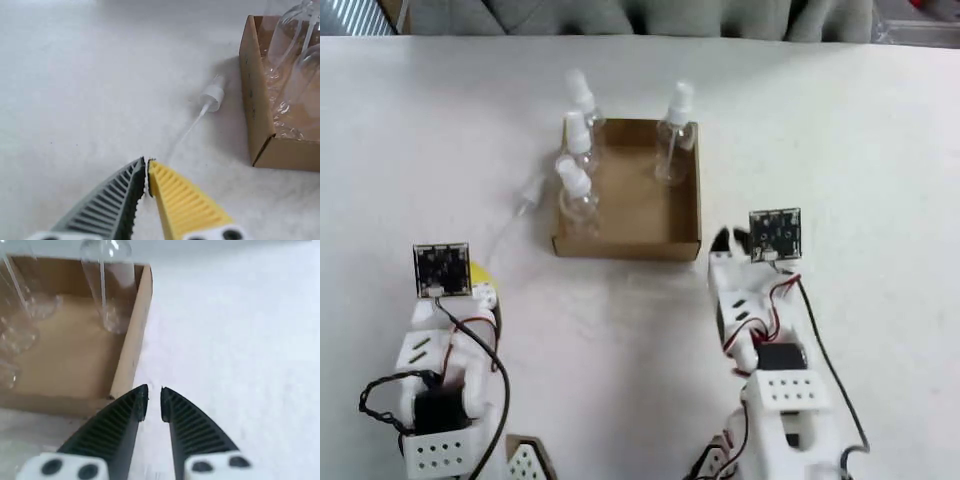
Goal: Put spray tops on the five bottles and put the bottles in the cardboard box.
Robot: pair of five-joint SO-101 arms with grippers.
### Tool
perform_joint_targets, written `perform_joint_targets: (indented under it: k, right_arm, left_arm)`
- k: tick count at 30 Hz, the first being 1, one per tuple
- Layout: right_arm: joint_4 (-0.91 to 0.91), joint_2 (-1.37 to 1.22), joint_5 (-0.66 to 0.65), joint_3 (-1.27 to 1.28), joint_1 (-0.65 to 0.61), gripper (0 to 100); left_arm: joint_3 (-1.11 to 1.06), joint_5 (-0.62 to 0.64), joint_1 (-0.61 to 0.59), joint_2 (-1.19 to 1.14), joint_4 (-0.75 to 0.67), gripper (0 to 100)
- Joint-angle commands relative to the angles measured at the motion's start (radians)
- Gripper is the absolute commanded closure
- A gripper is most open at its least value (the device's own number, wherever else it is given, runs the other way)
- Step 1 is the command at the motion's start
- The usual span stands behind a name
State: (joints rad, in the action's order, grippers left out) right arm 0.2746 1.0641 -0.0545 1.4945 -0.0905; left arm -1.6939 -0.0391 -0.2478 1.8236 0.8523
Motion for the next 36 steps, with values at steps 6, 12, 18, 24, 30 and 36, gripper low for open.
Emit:
perform_joint_targets:
  k: [6,12,18,24,30,36]
  right_arm:
    - [0.358,0.206,0.014,-0.058,-0.162,97.8]
    - [0.325,0.228,0.014,-0.060,-0.363,97.8]
    - [0.131,0.136,0.014,-0.058,-0.473,97.8]
    - [0.045,-0.077,0.014,-0.153,-0.530,97.8]
    - [-0.073,-0.340,0.012,-0.207,-0.530,97.8]
    - [-0.142,-0.532,0.006,-0.256,-0.532,97.8]
  left_arm:
    - [0.000,-0.008,-0.008,0.007,-0.009,98]
    - [0.000,-0.008,-0.008,0.005,-0.008,98]
    - [0.000,-0.008,-0.007,0.005,0.008,98]
    - [0.000,-0.008,-0.005,0.005,0.006,98]
    - [0.000,-0.008,-0.007,0.005,0.006,98]
    - [0.000,-0.008,-0.007,0.005,0.005,98]
